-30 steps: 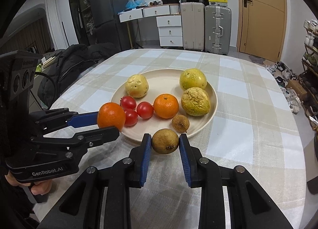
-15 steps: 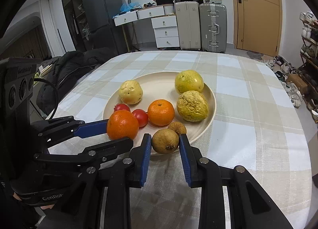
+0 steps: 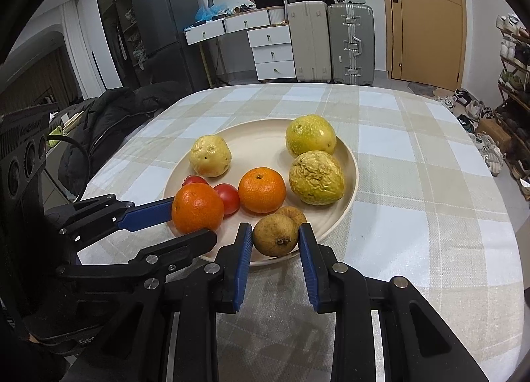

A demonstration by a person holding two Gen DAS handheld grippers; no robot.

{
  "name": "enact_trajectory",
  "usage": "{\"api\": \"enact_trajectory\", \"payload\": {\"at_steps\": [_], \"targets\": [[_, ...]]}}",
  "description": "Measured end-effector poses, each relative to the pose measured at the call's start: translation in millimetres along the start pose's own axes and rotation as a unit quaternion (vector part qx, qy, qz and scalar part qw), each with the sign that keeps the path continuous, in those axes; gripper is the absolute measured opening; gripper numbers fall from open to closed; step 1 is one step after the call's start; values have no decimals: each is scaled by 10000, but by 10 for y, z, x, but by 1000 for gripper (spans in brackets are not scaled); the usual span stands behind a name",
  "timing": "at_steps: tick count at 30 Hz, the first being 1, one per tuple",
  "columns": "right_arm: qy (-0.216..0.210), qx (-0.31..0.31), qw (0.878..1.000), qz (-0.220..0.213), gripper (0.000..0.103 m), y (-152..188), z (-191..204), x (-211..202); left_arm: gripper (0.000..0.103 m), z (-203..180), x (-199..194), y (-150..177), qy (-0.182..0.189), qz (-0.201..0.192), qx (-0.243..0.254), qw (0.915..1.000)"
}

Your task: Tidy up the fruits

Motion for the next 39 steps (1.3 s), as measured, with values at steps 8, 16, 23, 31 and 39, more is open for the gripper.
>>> {"api": "enact_trajectory", "payload": {"at_steps": [8, 16, 23, 31, 39], "targets": [[-2, -39, 10000, 13, 30, 5, 23, -4, 37, 39, -7, 4, 65, -35, -133, 9999], [69, -34, 10000, 16, 35, 20, 7, -15, 38, 50, -9, 7, 48, -24, -131, 9999], [227, 29, 9997, 23, 40, 95, -112, -55, 69, 84, -16, 41, -50, 28, -173, 9998], [262, 37, 9995, -150, 64, 111, -188, -175, 81, 162, -110, 91, -121, -73, -330, 9994], [-90, 77, 9977, -667, 103, 60, -121, -415, 102, 271, -450, 91, -410, -579, -374, 9968]]}}
Point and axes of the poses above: each gripper's, at about its wrist camera, not at the fingertips, and x roughly the way its jaws point, z to its left, y to its underside, the point moved 9 cm from there along x, roughly the way its jaws point, and after that the axes turned 9 degrees about x, right-handed, at the moved point
